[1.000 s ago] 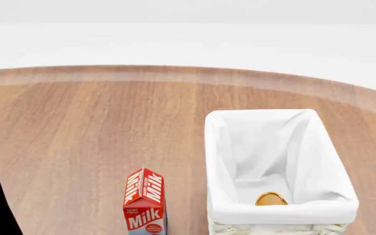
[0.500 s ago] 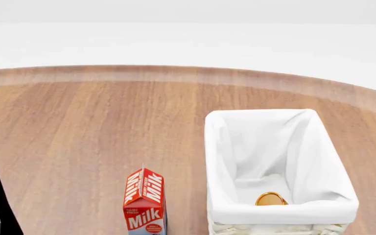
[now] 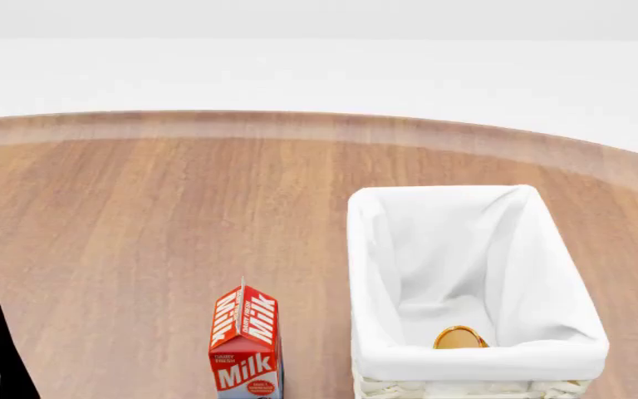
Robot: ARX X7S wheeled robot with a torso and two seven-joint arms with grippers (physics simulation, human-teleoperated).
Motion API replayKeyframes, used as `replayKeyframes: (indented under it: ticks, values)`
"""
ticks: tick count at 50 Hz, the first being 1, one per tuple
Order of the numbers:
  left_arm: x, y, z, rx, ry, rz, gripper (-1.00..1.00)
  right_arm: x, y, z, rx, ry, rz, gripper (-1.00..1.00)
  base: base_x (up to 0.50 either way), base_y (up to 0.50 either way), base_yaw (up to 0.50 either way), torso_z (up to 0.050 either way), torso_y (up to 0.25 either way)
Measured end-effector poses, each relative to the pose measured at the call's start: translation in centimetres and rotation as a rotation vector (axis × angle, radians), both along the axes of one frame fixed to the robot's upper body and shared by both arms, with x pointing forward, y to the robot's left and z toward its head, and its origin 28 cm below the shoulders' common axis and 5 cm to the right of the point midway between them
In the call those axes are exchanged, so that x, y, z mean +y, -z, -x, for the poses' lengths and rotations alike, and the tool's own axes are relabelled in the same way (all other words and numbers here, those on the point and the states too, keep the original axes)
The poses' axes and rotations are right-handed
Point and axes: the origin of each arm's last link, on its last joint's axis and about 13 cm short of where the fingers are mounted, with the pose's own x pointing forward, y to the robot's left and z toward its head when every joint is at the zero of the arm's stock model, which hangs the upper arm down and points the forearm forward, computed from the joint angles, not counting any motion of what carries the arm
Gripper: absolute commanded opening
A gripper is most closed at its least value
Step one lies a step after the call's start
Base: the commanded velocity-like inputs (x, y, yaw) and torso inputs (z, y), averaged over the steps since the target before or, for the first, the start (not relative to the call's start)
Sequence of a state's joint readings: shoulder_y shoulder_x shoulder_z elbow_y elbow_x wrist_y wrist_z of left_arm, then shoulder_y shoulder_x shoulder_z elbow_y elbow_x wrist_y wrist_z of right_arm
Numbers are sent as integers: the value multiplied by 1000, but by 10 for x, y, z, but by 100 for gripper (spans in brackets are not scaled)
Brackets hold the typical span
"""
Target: Pick up the alphabet soup and the tomato sauce, and put them in the basket.
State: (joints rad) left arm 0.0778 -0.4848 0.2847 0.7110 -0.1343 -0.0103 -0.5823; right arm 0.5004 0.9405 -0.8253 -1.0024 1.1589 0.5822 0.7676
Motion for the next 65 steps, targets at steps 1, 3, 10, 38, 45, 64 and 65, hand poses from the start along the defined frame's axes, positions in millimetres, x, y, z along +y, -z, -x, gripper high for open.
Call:
replayKeyframes:
  ticks: [1, 3, 10, 38, 45, 64, 65]
  values:
    - [0, 0, 0, 0, 0, 0, 100, 0, -4, -1, -9, -2, -2, -100, 0, 0, 0, 0, 0]
    - [0, 0, 0, -1, 0, 0, 100, 1, -9, -2, -28, -1, -7, -100, 0, 0, 0, 0, 0]
    - [0, 0, 0, -1, 1, 0, 100, 0, -39, -10, -102, 15, -29, -100, 0, 0, 0, 0, 0]
    - [-1, 2, -1, 5, 4, -1, 100, -20, -112, -71, -260, 216, -87, -100, 0, 0, 0, 0, 0]
    - [-1, 2, -2, 6, 5, -1, 100, -23, -119, -96, -260, 270, -96, -100, 0, 0, 0, 0, 0]
    - [-1, 0, -1, 4, 7, -3, 100, -22, -118, -170, -198, 403, -92, -100, 0, 0, 0, 0, 1]
    - [-1, 0, -1, 4, 7, -3, 100, -22, -117, -174, -194, 410, -87, -100, 0, 0, 0, 0, 0]
